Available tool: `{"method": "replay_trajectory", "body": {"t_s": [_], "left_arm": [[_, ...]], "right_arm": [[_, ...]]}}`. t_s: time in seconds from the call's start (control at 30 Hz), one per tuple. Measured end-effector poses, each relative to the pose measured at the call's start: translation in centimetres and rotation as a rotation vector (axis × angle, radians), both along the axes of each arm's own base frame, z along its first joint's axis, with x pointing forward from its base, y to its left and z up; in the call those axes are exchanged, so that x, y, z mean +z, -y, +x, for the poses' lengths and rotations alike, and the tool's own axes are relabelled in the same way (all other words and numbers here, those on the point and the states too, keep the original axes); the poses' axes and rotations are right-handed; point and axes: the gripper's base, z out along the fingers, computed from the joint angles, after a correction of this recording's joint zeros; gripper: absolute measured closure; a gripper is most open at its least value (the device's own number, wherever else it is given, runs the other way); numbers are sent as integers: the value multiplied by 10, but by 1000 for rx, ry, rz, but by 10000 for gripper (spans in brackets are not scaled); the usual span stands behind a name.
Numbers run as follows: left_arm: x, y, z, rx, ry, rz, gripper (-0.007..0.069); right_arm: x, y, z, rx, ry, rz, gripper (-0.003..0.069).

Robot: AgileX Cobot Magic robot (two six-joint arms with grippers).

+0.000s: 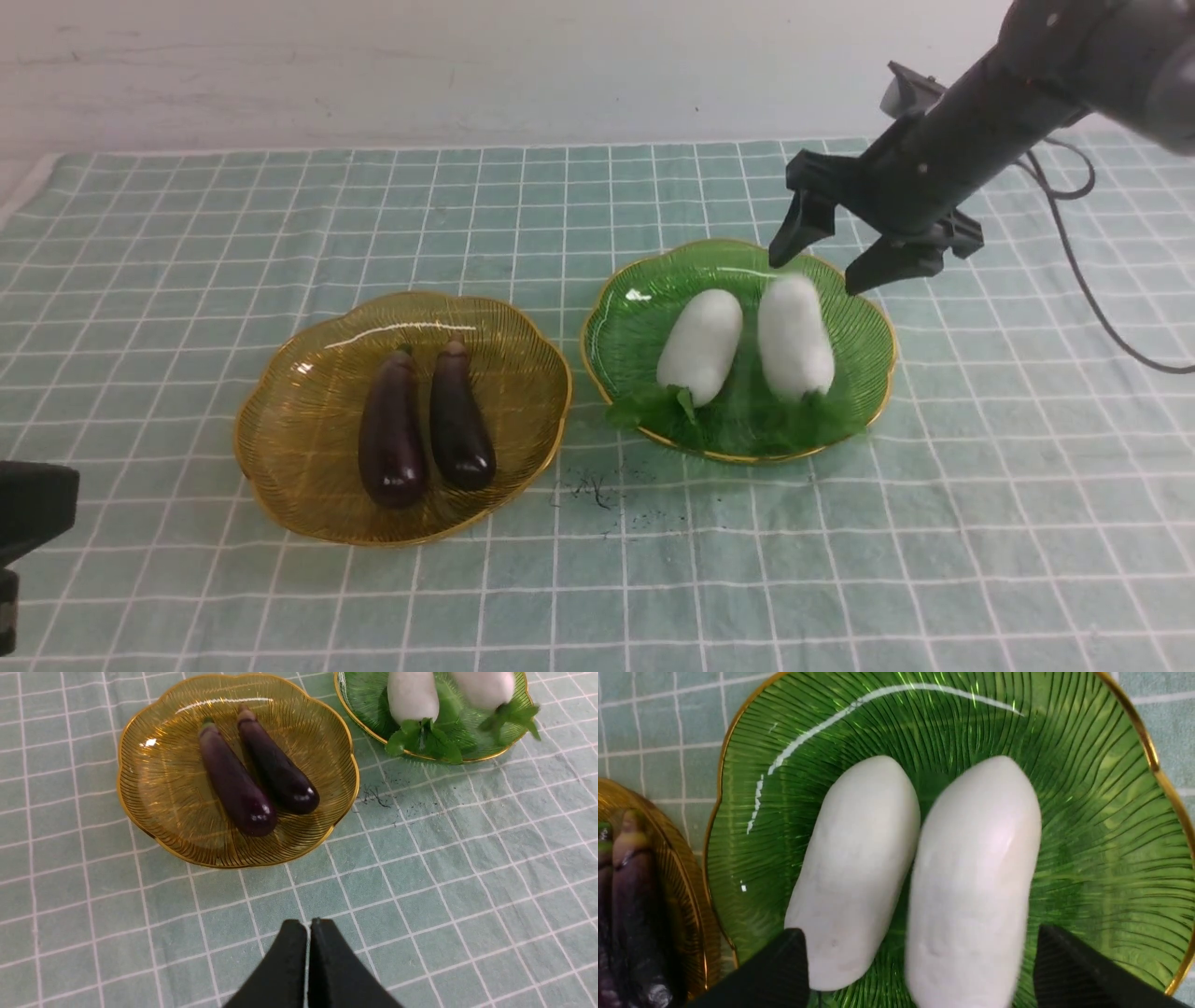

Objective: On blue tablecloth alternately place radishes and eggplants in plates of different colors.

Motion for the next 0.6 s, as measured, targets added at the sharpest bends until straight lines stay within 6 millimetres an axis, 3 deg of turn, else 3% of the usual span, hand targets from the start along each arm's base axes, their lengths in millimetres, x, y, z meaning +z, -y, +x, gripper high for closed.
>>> {"method": "replay_trajectory", "body": {"t_s": [0.17, 0.33, 0.4, 0.53, 0.57, 0.6], "left_arm": [[0, -1, -2, 0, 7, -3, 632], [1, -2, -5, 0, 15, -6, 632], [1, -2, -5, 0, 15, -6, 632], [1, -2, -5, 0, 15, -6, 632], [1, -2, -5, 0, 15, -6, 632], [1, -2, -5, 0, 19, -8, 632]], "right_arm": [[10, 4, -7, 65, 12, -49, 29], [61, 17, -24, 85, 148, -153, 111], [96, 22, -40, 79, 231, -181, 179], [195, 35, -107, 49, 476, -181, 395], [205, 36, -115, 46, 502, -179, 418], [231, 40, -142, 37, 578, -170, 487]]}}
